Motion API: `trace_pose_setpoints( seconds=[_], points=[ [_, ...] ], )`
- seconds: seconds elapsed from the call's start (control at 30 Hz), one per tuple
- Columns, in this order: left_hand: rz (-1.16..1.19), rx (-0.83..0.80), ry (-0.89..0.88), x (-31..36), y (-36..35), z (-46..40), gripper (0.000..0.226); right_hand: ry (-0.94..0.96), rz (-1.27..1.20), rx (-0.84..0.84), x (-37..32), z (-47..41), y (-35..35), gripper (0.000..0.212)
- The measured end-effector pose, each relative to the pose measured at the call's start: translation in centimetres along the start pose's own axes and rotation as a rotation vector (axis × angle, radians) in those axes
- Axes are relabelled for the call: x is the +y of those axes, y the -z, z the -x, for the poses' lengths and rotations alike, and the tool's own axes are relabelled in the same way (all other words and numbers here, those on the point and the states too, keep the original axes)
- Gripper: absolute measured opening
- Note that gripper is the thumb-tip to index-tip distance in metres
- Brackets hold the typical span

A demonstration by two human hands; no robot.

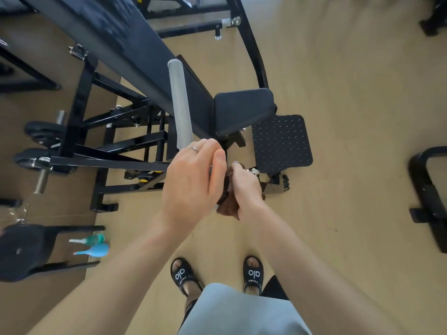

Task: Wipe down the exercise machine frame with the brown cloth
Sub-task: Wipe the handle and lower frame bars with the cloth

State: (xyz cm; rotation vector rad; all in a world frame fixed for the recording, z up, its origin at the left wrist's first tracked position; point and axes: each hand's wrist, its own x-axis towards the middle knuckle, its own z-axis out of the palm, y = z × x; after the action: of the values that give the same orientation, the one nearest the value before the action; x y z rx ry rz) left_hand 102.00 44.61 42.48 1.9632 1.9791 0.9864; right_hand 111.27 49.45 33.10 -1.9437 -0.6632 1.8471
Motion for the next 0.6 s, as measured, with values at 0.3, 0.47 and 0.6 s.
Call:
trace_pose_setpoints(
  seconds=[0.3,0.47,0.6],
  points=[
    [0.016,0.014,0.013,-0.2,-0.1,-0.2,0.037,-0.006,0.066,0.13,-0.5,-1.1,-0.1,0.04],
    [-0.004,0.005,0.011,-0.4,-0.1,-0.2,0.037,-0.124,0.085,0.157,-0.1,-4.6,1.1,0.043],
    [-0.016,0.014,-0.005,-0.4,-0.1,0.0,0.037,-0.123,0.358,0.136,-0.6,-5.0,1.4,0.066]
  ],
)
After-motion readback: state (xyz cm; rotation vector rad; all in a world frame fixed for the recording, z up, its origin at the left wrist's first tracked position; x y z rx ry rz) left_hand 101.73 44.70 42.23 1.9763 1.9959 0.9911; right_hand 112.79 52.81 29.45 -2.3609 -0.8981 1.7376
